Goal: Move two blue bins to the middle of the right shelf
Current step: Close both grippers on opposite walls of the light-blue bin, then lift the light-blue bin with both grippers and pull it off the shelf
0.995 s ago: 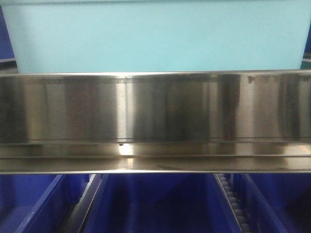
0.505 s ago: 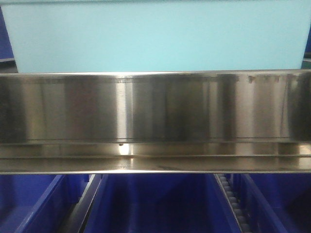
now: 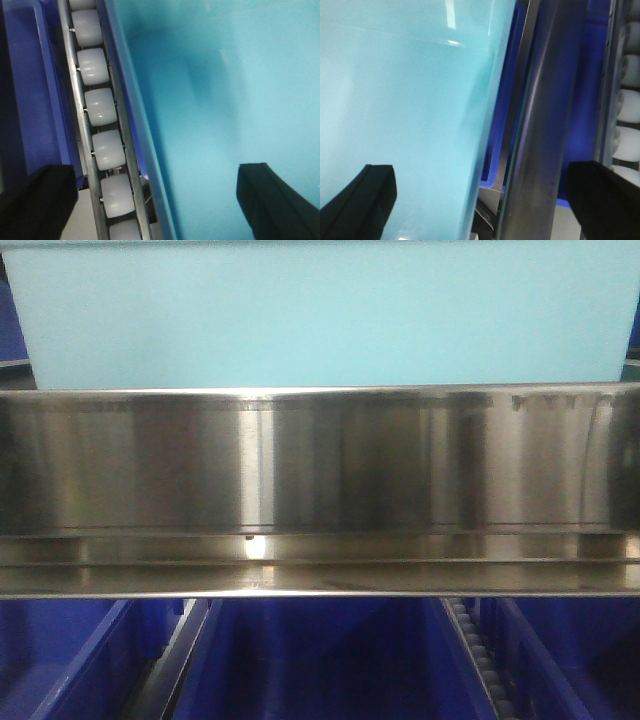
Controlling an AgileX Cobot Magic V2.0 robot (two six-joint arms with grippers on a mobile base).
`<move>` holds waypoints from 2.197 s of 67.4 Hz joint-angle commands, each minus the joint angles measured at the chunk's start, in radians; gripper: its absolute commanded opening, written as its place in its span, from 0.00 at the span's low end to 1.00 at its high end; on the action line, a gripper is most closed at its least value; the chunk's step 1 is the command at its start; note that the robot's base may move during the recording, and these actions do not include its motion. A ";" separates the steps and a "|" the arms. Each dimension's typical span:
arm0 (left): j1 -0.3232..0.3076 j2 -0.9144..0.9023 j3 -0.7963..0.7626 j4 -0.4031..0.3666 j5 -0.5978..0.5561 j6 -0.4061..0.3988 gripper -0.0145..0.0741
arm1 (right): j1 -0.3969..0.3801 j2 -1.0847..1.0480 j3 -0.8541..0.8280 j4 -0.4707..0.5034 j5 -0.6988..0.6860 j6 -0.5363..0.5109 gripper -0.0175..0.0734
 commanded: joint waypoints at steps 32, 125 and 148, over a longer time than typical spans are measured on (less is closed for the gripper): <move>-0.005 0.031 -0.010 0.001 0.000 -0.009 0.04 | 0.000 0.060 -0.007 -0.011 -0.011 0.003 0.18; -0.009 -0.138 -0.321 -0.010 0.000 -0.009 0.04 | 0.000 -0.079 -0.321 -0.011 0.000 0.006 0.03; -0.009 -0.138 -0.321 -0.006 0.000 -0.009 0.04 | 0.000 -0.079 -0.321 -0.011 -0.040 0.006 0.03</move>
